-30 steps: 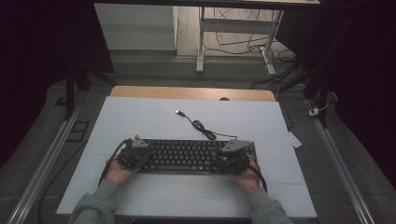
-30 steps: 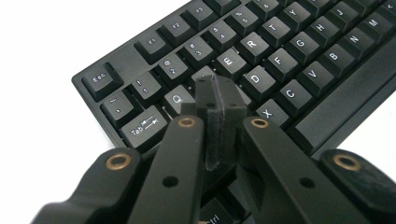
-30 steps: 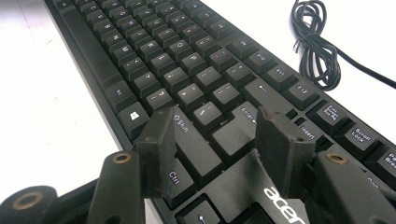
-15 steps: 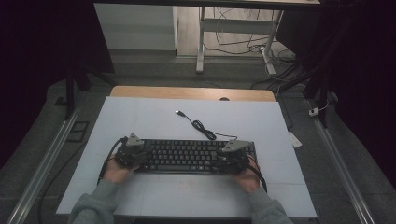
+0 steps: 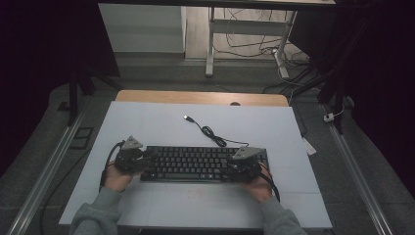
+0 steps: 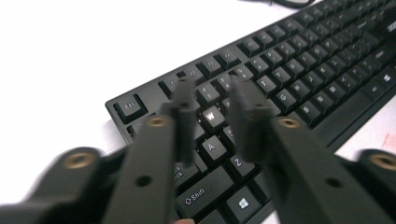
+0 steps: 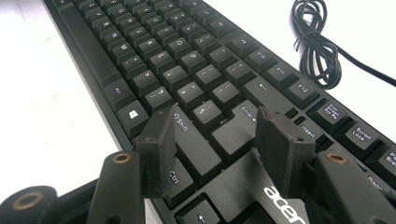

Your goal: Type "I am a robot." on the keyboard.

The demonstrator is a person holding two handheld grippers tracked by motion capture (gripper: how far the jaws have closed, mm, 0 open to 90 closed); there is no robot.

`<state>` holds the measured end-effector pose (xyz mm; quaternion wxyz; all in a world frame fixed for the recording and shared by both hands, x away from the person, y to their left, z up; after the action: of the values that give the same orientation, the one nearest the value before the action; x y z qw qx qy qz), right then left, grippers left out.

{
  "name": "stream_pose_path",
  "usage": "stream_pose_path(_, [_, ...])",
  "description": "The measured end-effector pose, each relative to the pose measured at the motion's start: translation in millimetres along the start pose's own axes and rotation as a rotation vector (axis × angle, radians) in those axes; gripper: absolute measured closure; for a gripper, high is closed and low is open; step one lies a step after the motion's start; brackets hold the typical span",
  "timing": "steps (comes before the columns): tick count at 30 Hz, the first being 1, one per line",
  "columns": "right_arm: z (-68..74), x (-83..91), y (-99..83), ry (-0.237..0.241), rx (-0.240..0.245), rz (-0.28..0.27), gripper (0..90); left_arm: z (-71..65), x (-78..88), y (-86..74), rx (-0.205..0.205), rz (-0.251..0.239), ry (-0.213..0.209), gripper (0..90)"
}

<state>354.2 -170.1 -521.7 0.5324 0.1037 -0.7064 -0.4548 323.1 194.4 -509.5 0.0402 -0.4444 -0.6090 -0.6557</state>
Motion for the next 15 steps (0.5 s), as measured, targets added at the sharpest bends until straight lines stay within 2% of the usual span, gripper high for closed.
stream_pose_path(6, [-0.9,-0.2,-0.4,-0.002,-0.001,0.004,48.1,-1.1,0.9,0.9,0.003,-0.002,-0.001,54.3])
stream_pose_path(15, [-1.4,0.8,0.0,-0.003,-0.006,-0.007,48.1,-5.5,-0.5,1.5,-0.007,0.002,-0.015,47.1])
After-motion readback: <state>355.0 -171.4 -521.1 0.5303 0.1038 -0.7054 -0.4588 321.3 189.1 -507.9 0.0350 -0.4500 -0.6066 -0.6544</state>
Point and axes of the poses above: each handheld gripper's, and its own axes: x roughly backward along the jaws, y roughly out of its top, z roughly to its left, the point moved 2 cm from there along -x, roughly forward along the jaws
